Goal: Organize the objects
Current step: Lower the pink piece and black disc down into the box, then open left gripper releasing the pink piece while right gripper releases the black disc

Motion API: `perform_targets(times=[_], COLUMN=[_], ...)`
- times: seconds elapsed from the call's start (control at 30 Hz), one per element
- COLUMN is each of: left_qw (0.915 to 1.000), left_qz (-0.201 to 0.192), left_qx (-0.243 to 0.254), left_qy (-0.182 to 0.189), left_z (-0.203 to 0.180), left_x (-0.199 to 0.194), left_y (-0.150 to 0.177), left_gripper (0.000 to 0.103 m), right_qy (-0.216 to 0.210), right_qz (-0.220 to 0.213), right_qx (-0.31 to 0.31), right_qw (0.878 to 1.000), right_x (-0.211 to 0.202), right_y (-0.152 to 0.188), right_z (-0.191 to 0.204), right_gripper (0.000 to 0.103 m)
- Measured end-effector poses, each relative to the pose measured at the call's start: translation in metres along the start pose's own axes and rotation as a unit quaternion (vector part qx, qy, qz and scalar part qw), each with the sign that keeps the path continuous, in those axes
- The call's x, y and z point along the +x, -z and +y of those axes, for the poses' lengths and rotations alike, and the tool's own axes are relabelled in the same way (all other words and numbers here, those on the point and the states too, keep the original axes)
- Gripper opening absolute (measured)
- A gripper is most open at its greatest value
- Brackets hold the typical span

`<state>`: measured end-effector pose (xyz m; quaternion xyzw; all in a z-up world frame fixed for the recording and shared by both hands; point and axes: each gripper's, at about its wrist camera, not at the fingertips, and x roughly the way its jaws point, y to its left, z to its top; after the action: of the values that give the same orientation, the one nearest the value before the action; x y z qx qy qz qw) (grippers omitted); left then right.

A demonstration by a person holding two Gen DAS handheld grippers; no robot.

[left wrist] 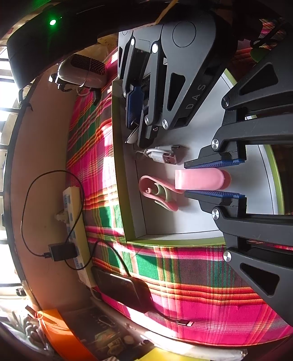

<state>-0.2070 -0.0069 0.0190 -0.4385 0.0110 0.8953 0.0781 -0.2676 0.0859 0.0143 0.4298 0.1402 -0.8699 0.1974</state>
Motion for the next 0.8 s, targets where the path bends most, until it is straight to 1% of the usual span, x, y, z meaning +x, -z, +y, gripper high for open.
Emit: perform_targets(times=[0.07,0.2,0.43,0.6,0.8], left_qw=[1.0000,1.0000,1.0000,1.0000,1.0000], left_qz=[0.000,0.000,0.001,0.000,-0.001], left_qx=[-0.001,-0.002,0.000,-0.003,-0.003], left_qy=[0.000,0.002,0.000,0.002,-0.001], left_z=[0.0002,0.0006,-0.0007,0.0002,0.0016], left_x=[-0.0004,-0.0002,-0.0007,-0.0008,-0.0027], left_y=[0.0001,0.0008,0.0010,0.0012,0.0020], left_gripper=[0.016,0.016,0.017,0.022,0.025], right_qy=[-0.001,-0.003,-0.010,-0.011,-0.012], right_qz=[0.001,0.000,-0.004,-0.007,-0.012], right_qx=[0.001,0.005,0.012,0.011,0.013], right_qw=[1.000,1.000,1.000,1.000,1.000], right_x=[0.0003,0.0004,-0.0017,-0.0052,-0.0085], right_y=[0.0001,0.0002,0.0009,0.0017,0.0021], right_z=[0.0002,-0.0006,-0.0031,-0.0015,-0.0006], right_gripper=[0.031,0.039,0.041,0.041,0.042])
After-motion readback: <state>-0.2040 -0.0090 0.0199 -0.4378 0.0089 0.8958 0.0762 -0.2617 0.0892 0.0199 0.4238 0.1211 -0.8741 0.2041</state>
